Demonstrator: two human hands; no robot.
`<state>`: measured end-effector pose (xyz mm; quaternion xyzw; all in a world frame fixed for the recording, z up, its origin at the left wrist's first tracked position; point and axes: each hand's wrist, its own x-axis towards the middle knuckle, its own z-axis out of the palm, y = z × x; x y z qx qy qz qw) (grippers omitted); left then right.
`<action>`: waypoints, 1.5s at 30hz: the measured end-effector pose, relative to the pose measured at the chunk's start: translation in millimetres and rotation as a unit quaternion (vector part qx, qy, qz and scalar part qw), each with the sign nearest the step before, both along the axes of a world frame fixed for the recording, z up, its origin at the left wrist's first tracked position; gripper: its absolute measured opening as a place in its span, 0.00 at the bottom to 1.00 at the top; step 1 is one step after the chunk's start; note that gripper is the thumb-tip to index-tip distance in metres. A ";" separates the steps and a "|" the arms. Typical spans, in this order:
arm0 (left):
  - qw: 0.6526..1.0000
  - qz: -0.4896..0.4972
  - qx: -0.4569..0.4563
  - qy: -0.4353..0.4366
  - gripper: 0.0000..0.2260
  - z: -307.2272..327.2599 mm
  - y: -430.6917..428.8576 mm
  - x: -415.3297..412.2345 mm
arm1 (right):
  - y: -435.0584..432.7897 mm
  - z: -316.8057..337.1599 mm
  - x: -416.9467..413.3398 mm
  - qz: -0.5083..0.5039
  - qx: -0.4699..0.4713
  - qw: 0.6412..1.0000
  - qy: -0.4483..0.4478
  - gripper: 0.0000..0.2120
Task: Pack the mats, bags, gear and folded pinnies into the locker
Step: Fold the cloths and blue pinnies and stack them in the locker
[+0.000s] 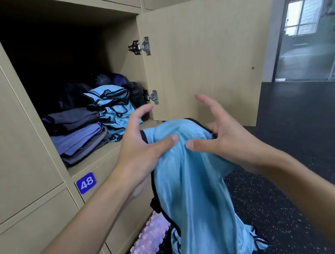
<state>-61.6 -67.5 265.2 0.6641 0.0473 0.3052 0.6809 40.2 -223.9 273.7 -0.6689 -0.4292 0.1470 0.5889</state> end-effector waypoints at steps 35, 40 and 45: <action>0.984 -0.002 -0.140 0.115 0.44 -3.8 3.7 1.7 | 21.3 -26.9 -3.3 -0.135 0.141 0.981 0.015 0.39; 0.986 0.024 -0.155 0.060 0.45 2.3 11.9 1.6 | 15.6 -27.0 0.1 -0.078 0.079 0.993 0.046 0.52; 0.983 0.058 -0.171 0.042 0.44 0.8 12.8 -1.0 | 24.8 -36.0 -6.6 -0.065 0.074 0.995 0.015 0.49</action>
